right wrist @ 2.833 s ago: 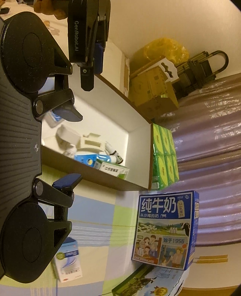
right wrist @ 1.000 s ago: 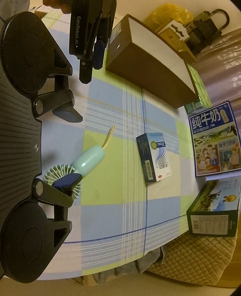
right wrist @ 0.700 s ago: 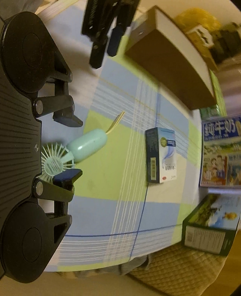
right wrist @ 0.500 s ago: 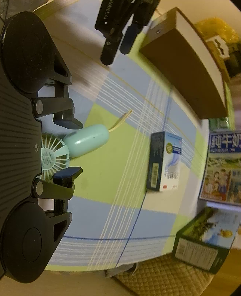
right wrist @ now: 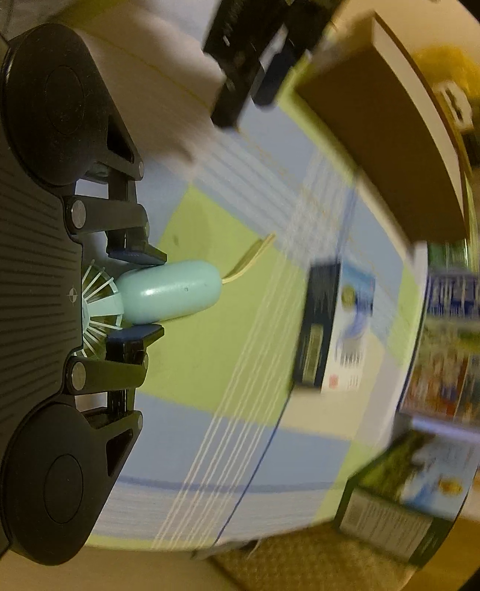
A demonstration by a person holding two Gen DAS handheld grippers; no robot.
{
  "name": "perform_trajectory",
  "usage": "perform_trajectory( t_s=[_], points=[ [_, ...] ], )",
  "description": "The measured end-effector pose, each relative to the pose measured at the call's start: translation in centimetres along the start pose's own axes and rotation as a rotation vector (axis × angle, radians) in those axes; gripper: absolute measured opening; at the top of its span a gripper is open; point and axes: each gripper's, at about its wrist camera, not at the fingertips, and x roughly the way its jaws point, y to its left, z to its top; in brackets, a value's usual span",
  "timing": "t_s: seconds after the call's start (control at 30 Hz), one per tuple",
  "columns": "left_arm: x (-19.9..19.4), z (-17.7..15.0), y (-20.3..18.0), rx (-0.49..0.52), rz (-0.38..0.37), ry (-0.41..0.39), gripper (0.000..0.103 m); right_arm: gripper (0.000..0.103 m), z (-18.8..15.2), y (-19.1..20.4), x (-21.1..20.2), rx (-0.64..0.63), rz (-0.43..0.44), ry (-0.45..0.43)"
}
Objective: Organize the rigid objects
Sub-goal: 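Grasp the mint-green fan with the right tool while the left tool grasps the white-blue medicine box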
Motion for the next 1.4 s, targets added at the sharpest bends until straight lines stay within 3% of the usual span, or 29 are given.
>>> perform_trajectory(
  t_s=[0.5,0.73,0.97,1.07,1.27,1.4],
  points=[
    [2.4,5.3,-0.7,0.096,0.014,-0.053,0.045,0.031,2.6,-8.5,0.5,0.302,-0.127,-0.054],
    [3.3,8.9,-1.3,0.170,0.020,-0.105,0.048,0.031,4.5,-10.3,1.6,0.329,-0.144,-0.062],
    [4.5,12.2,-2.1,0.281,0.020,-0.143,0.059,0.031,6.2,-11.3,3.0,0.334,-0.145,-0.060],
    [5.2,13.2,-2.1,0.311,0.018,-0.154,0.059,0.031,6.7,-11.7,3.4,0.351,-0.152,-0.057],
    [6.2,15.7,-1.3,0.283,-0.070,-0.189,0.061,0.031,7.3,-12.4,3.8,0.375,-0.164,-0.061],
    [7.7,16.7,-0.8,0.260,-0.140,-0.140,0.062,0.031,7.4,-12.9,3.8,0.396,-0.167,-0.063]
  ],
)
